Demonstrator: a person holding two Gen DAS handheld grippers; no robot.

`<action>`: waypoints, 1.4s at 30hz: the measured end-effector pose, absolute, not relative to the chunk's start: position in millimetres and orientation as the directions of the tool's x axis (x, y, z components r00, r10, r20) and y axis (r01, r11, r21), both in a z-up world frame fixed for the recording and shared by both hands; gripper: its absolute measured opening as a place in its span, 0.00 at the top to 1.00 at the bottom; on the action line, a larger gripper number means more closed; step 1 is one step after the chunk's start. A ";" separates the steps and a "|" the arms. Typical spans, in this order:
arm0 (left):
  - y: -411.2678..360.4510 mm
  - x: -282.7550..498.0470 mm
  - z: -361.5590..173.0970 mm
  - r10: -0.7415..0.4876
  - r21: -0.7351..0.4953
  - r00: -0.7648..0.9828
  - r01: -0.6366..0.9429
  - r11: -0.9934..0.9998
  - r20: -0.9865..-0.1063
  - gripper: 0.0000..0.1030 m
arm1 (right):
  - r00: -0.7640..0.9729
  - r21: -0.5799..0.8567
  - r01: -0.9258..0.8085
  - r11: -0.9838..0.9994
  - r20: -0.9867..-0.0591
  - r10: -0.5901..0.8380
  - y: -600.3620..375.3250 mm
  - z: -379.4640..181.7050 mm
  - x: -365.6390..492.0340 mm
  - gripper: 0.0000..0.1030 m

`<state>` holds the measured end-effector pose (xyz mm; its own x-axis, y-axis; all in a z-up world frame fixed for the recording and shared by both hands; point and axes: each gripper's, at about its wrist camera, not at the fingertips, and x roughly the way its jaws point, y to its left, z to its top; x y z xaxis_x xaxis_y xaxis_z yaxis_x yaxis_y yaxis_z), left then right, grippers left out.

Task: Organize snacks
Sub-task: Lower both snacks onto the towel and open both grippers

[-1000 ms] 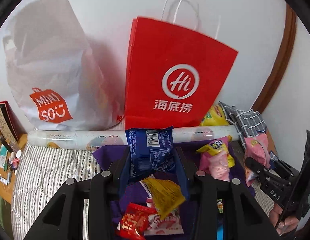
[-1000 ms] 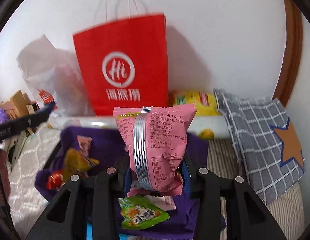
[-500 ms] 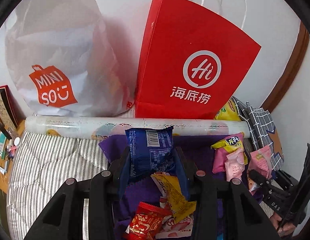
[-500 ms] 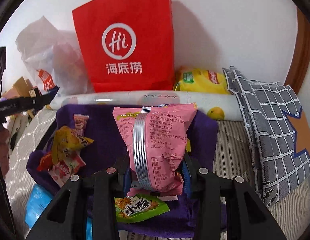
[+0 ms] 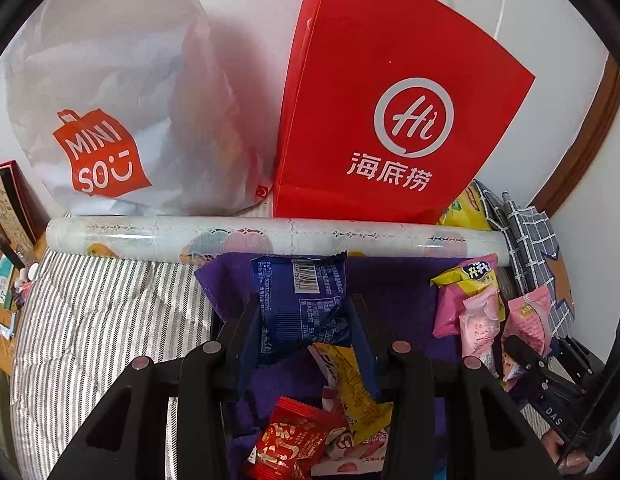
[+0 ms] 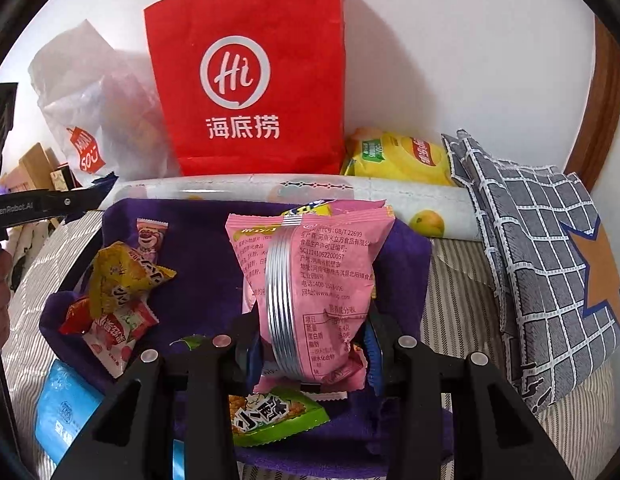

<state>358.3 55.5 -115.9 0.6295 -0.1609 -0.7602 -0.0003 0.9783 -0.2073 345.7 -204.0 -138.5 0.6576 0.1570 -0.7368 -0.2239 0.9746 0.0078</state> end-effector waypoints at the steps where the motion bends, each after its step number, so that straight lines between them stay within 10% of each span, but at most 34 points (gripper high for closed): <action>1: 56.0 358.6 -116.5 -0.161 -0.209 0.628 -0.002 0.978 -0.761 0.62 | 0.658 0.000 -0.230 0.973 -0.737 0.155 -202.7 -138.7 345.1 0.61; 42: 52.9 371.3 -148.8 -0.125 -0.162 0.514 -0.028 0.986 -0.848 0.61 | 0.691 0.013 -0.249 0.969 -0.698 0.187 -203.1 -128.5 335.1 0.41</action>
<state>371.3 52.9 -148.8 0.5144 -0.1248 -0.8484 -0.0277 0.9864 -0.1619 335.1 -203.1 -128.5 0.6909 0.1866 -0.6984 -0.2485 0.9685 0.0130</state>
